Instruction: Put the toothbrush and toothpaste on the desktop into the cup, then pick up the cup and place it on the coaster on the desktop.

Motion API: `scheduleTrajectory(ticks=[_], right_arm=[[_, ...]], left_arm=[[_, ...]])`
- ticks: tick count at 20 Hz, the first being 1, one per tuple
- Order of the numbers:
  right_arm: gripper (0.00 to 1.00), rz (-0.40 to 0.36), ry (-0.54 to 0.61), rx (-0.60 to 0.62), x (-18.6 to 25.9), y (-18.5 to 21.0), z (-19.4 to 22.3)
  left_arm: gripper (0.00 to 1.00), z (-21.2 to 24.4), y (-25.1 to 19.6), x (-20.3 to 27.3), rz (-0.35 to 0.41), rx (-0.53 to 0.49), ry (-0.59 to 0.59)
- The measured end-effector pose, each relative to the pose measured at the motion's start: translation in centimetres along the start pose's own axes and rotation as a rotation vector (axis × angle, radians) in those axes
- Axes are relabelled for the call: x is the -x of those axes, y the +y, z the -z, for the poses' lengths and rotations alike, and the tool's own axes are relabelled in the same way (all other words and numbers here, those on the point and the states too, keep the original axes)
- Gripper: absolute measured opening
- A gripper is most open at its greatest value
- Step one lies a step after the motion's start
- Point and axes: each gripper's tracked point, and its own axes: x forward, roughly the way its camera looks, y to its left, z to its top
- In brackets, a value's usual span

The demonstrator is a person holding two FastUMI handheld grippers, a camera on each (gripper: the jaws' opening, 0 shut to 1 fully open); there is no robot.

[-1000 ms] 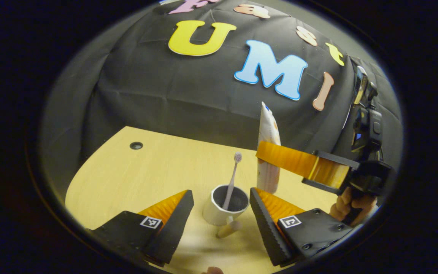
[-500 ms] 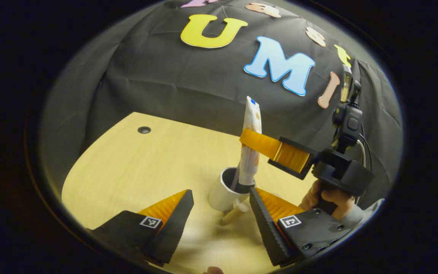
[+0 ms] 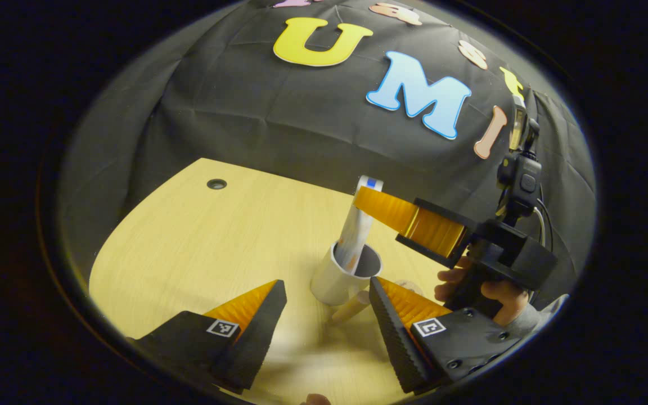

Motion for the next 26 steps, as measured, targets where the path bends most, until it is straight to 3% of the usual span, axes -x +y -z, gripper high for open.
scheduleTrajectory(ticks=[4,7,15,17,26], right_arm=[[0.6,0.007,-0.013,0.007,0.6,-0.3,-0.7],[0.55,0.012,-0.017,0.011,1.7,-0.5,-1.4],[0.58,0.079,-0.057,0.019,5.1,-2.5,-4.3],[0.66,0.106,-0.053,0.023,5.9,-3.4,-4.5],[0.66,0.243,-0.003,0.026,9.5,-9.0,-4.7]], left_arm=[[0.99,0.2,-0.4,0.0,0.005,-0.006,0.005],[0.99,0.4,-1.0,-0.2,0.012,-0.008,0.013],[0.96,1.6,-2.7,-1.8,0.023,-0.045,0.074],[0.99,2.2,-2.9,-2.4,0.014,-0.057,0.107],[0.96,4.2,-3.8,-5.7,-0.042,-0.073,0.264]])
